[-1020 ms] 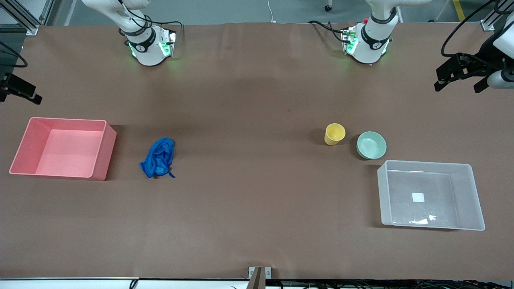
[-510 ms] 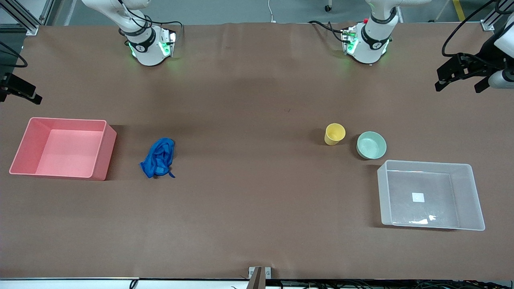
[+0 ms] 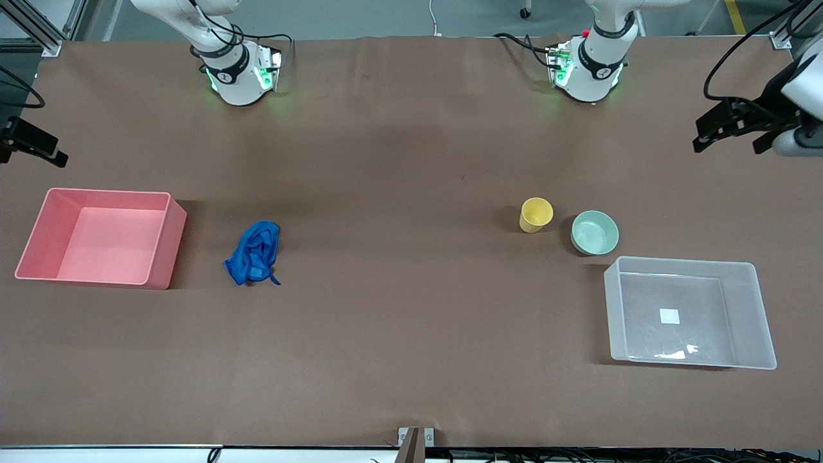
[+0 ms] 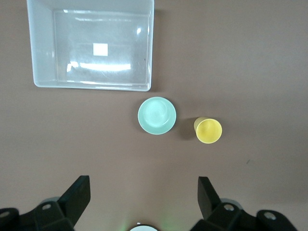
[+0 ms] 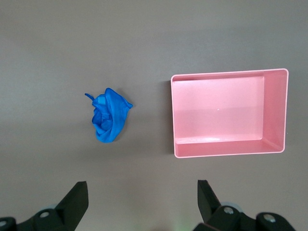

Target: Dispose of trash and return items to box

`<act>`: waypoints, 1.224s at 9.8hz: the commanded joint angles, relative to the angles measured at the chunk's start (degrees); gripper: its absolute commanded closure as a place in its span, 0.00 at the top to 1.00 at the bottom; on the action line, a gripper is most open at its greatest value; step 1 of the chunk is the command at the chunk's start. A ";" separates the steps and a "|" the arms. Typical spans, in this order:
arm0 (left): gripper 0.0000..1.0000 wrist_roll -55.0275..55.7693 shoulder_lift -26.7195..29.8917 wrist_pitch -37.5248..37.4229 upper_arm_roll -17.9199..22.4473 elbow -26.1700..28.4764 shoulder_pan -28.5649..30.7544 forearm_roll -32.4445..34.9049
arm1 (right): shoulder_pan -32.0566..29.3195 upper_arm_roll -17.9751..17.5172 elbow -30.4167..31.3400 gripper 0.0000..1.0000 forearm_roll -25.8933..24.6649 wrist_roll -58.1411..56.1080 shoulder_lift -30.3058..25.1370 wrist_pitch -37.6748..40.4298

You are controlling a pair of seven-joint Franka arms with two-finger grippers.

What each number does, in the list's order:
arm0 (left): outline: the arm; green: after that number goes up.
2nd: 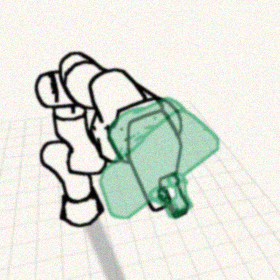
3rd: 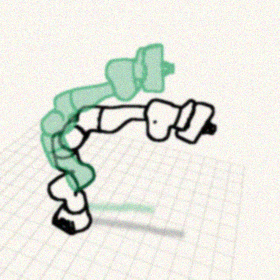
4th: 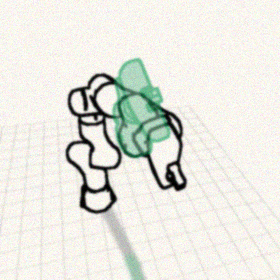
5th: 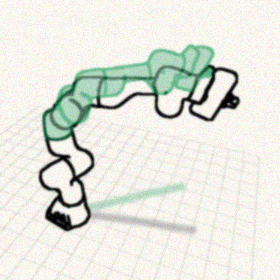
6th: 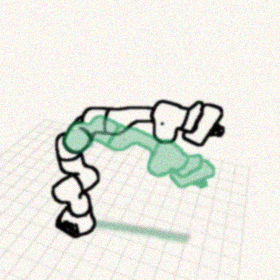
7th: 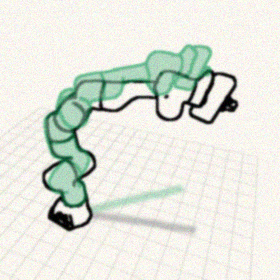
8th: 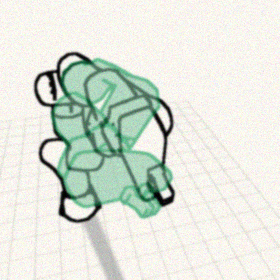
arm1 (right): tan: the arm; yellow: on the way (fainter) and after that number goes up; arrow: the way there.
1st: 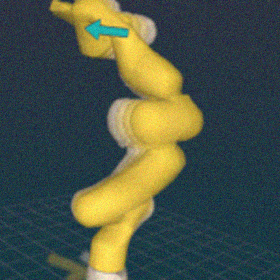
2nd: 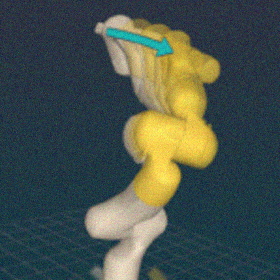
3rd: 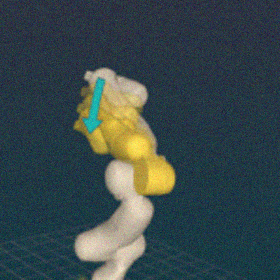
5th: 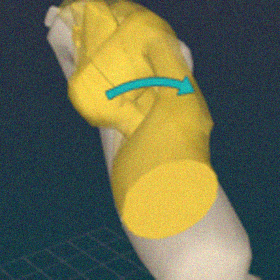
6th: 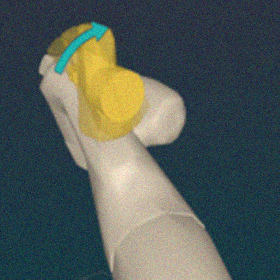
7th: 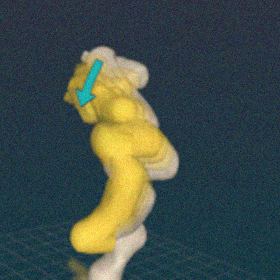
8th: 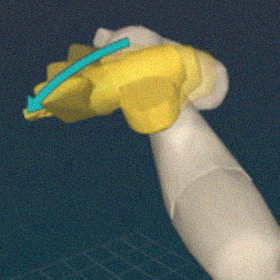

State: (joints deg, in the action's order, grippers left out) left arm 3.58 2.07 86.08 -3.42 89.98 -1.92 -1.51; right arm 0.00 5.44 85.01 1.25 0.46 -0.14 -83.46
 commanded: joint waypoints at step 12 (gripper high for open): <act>1.00 -1.91 -12.41 69.70 0.96 52.05 1.66 -0.52 | 2.20 -9.40 33.81 1.00 -0.80 18.53 23.32 -57.40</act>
State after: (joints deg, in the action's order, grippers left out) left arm 3.25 -3.81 149.89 -2.61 141.61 -0.33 -1.52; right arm 2.38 -3.67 117.45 1.14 18.11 21.47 -137.79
